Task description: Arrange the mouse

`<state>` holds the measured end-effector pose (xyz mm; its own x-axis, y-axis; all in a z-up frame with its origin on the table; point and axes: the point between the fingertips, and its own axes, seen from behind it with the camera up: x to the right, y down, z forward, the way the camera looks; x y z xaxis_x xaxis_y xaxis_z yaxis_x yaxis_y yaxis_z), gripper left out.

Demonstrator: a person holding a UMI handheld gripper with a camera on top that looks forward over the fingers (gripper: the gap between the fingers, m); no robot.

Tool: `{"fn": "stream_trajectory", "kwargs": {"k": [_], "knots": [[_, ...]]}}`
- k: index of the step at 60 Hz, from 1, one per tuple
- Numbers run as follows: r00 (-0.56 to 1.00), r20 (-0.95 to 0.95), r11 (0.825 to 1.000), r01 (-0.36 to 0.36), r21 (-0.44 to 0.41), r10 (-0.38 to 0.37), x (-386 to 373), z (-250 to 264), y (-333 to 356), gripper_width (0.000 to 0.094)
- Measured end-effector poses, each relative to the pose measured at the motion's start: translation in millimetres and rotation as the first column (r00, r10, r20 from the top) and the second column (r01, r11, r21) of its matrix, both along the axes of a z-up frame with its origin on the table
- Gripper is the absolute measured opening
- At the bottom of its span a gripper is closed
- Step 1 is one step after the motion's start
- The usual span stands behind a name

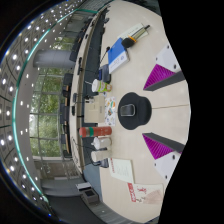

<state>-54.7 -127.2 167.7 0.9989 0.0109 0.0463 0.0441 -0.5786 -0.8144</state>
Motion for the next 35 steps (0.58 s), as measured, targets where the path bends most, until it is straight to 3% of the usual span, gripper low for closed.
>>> {"fn": "stream_trajectory", "kwargs": {"k": [14, 35], "knots": [[1.000, 0.012, 0.999, 0.028, 0.037, -0.028, -8, 39, -113, 0.0858], [0.999, 0.012, 0.995, 0.047, 0.092, -0.048, -9, 67, -166, 0.0858]]}}
